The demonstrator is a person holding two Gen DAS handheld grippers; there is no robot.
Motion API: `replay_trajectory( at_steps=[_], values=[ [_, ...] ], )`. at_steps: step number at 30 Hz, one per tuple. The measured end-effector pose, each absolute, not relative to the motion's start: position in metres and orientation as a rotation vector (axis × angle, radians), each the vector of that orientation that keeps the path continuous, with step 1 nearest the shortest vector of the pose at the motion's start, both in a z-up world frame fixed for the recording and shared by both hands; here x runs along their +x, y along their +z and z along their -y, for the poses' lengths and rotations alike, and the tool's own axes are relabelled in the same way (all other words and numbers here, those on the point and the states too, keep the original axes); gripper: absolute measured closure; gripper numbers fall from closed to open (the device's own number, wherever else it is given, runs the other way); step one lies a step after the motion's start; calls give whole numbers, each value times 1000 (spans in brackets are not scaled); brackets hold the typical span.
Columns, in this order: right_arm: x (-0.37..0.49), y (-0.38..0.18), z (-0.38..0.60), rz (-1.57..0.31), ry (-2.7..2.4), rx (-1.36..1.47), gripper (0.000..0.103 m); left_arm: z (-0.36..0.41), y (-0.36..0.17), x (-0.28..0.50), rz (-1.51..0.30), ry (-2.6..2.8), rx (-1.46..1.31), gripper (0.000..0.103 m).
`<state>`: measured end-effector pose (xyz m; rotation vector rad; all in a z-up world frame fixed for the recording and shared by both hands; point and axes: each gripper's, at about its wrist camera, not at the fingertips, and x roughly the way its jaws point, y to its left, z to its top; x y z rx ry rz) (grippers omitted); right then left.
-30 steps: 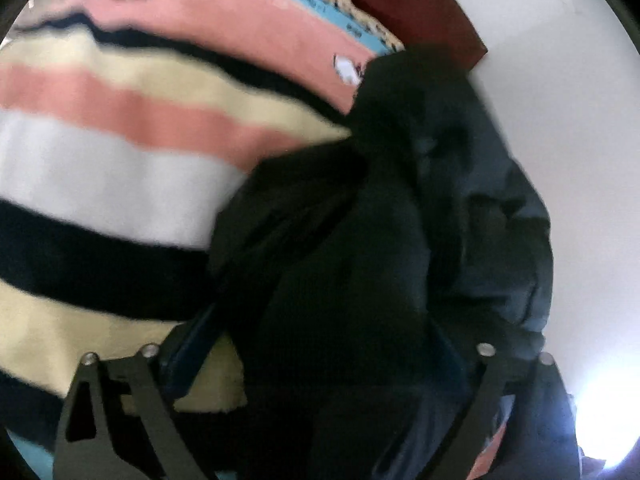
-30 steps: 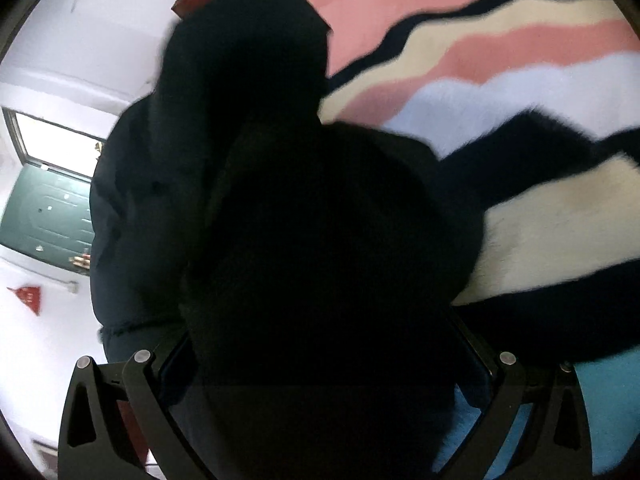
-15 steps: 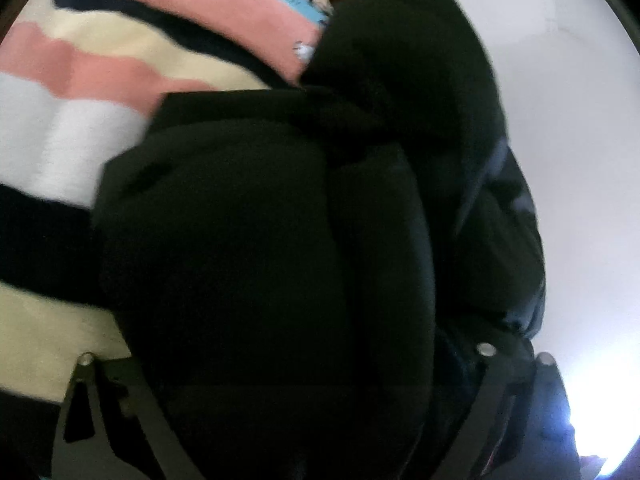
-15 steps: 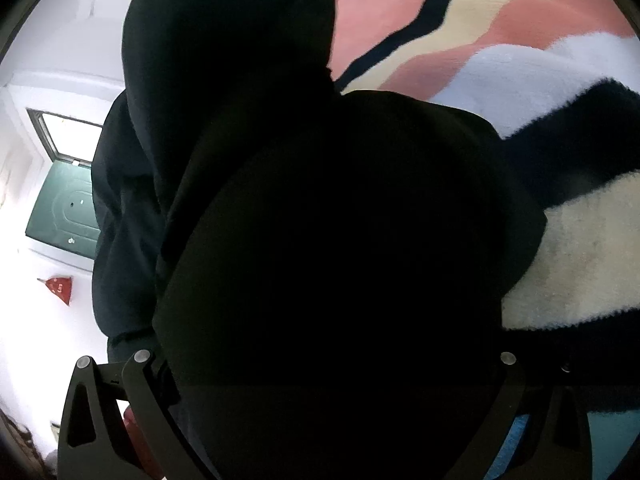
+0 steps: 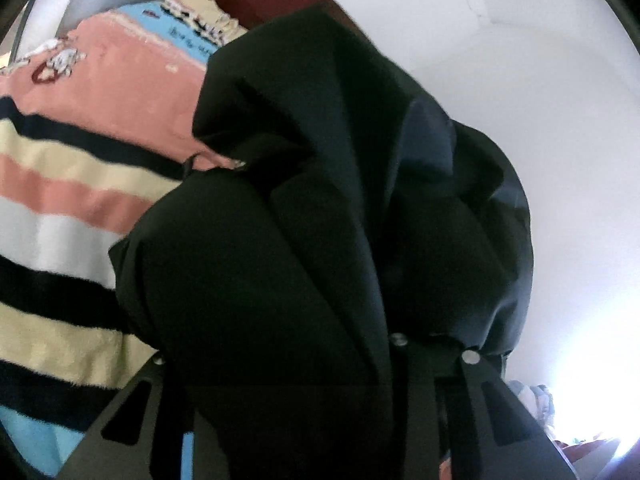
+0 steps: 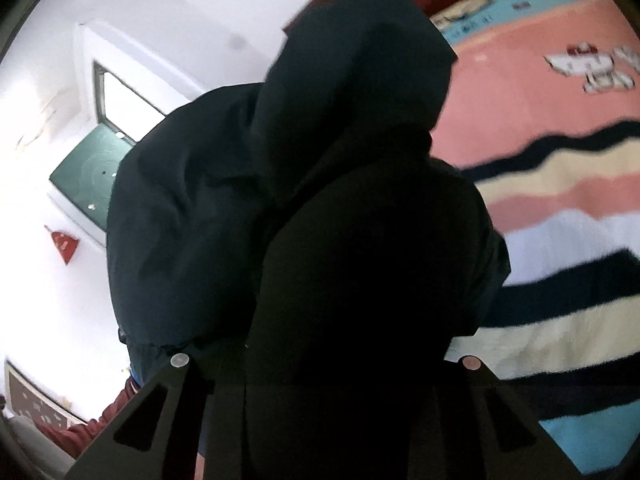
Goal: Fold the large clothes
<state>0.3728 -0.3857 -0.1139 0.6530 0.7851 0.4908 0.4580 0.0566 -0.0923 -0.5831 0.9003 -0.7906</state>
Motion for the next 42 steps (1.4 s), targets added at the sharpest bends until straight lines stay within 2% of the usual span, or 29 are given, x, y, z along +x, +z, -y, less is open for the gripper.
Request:
replay_trajectory(
  at_steps=[5,11,14,16,17,19,20,22,26,29,32,36,42],
  values=[
    [354,-92,362,-749,535,669,78,-80,-82,435,-874,-789,-599,72],
    [346,-119,378,-787,502,696,78,-106,-135,438,-994,-685,-541,71],
    [343,-144,385,-866,422,687,73,-114,-162,435,-1050,-621,-570,61],
    [339,-152,396,-886,372,708,58,-134,-170,436,-1055,-607,-642,58],
    [339,-154,396,-891,349,702,53,-144,-171,436,-1053,-607,-676,57],
    [334,-155,401,-897,296,675,26,-147,-169,429,-1051,-608,-682,55],
    [327,-151,400,-894,281,669,21,-150,-168,430,-1052,-601,-667,53],
    [320,-144,404,-881,248,650,17,-159,-156,417,-1045,-592,-658,51],
    [302,-131,420,-858,158,609,15,-172,-133,412,-1025,-532,-674,50],
    [290,-118,421,-855,86,524,15,-173,-117,417,-1005,-426,-586,50],
    [291,-85,406,-801,80,470,15,-175,-80,398,-931,-392,-555,50],
    [298,-55,380,-726,112,383,15,-137,-41,398,-856,-455,-467,50],
    [349,-55,338,-725,162,334,15,-46,-55,447,-898,-508,-367,50]
  ],
)
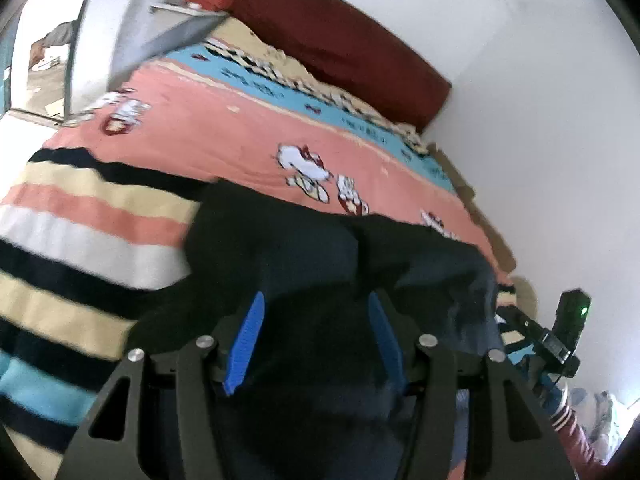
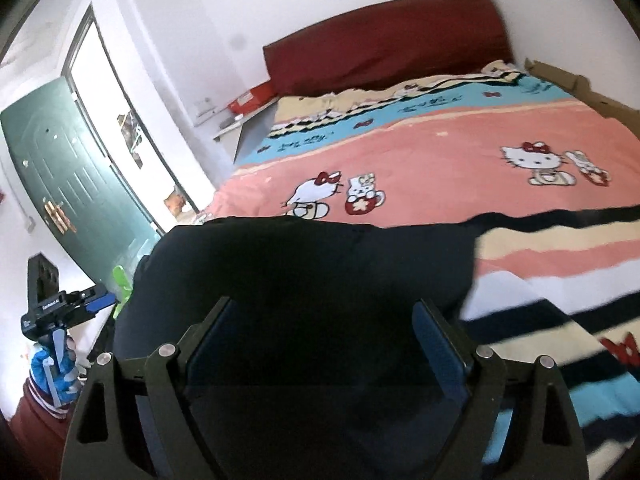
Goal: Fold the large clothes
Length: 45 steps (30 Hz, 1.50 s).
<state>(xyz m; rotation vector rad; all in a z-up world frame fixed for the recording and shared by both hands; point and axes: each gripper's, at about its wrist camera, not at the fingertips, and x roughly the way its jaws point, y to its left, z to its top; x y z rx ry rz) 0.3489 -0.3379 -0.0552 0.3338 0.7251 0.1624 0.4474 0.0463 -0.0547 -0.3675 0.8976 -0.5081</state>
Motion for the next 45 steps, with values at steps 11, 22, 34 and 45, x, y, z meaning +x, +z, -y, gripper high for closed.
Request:
replay_trajectory(
  at_steps=[11,22,34,45],
  values=[
    [400,-113,373,-804,96,428,13,-24,-121,535,-982,-407,-426,44],
    [425,-134,395,-872,31,473,12,-56,-128,546,-1010,-216,-428,35],
    [307,-65,374,-818,-114,217,11,-65,-61,408,-858,-119,-260,36],
    [169,-16,285,-714,-82,111,9,-23,-14,234,-713,-110,-37,36]
  ],
)
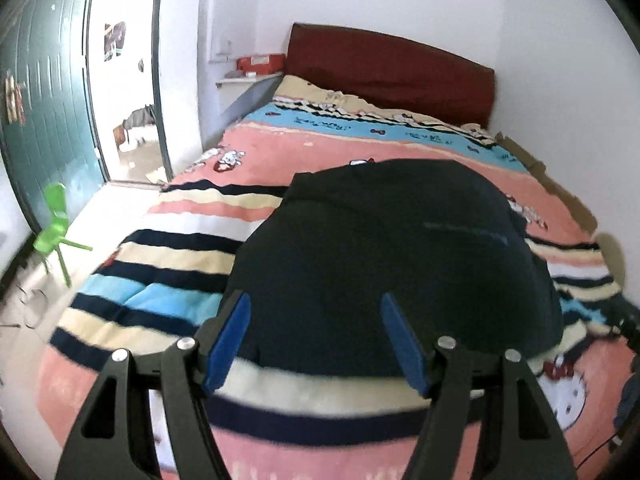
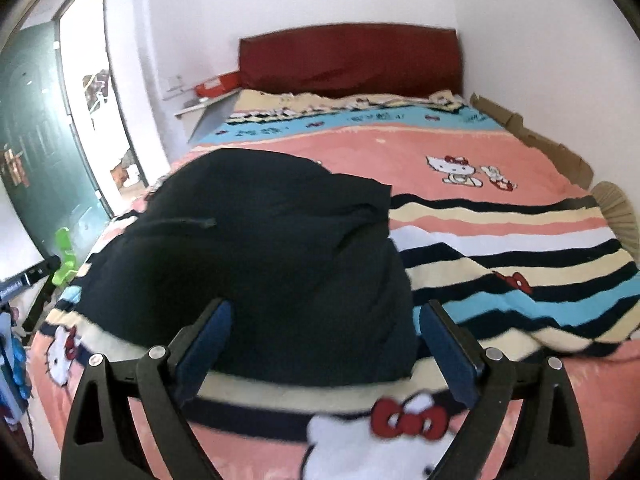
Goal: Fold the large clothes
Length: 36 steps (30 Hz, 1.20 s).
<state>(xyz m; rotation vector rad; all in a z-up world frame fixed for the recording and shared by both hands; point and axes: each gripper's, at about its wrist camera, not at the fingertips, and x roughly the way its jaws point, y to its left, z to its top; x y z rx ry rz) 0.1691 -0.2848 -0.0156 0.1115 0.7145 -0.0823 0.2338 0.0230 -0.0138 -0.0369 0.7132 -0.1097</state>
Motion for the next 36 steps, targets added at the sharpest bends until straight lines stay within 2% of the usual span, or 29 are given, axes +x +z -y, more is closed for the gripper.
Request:
replay_trajectory(
  at_steps=[8,15,36],
  values=[
    [102,3,238,-633,-61,41,7,2,6,155,-619,-48,73,36],
    [63,7,230,-588,-68,40,7,23,22,119,-557,-95,99,36],
    [44,-21,260,-611,-134,95,6,40,16,103,-515,-91,134,36]
  ],
)
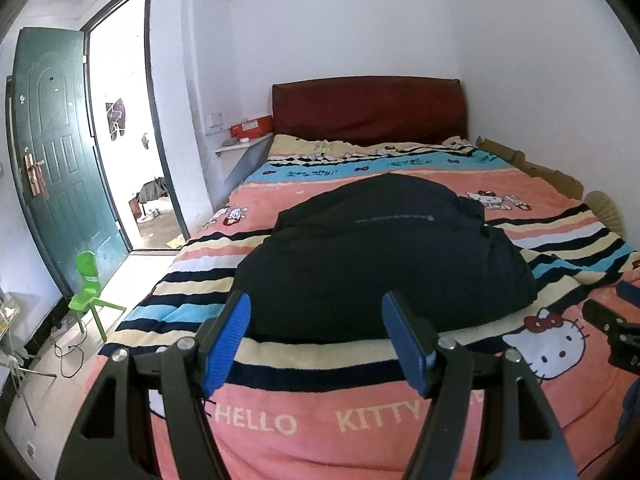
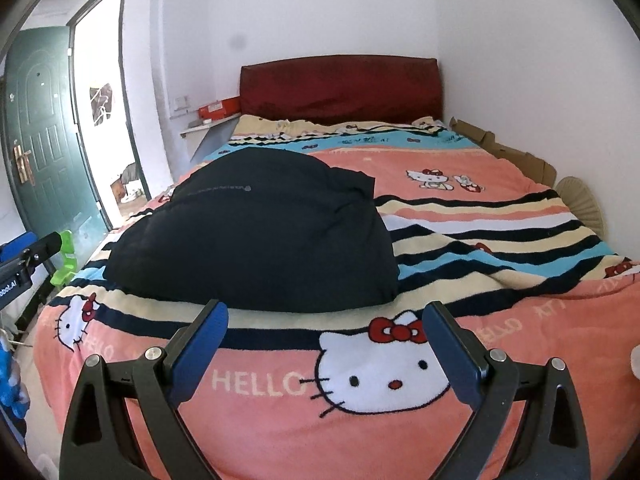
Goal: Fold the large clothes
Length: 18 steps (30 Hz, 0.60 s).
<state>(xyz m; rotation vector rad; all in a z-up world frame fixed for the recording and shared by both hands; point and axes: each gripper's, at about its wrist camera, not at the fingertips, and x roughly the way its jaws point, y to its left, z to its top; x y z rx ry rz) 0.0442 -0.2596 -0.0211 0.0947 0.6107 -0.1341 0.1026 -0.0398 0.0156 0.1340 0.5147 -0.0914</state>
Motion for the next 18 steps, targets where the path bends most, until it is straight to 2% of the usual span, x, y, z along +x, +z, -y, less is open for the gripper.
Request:
replay_trajectory(
  at_steps=[18],
  values=[
    [47,-34,264,-629,-147,87,6,26,-7,114,-562,-66,114,36]
  ],
)
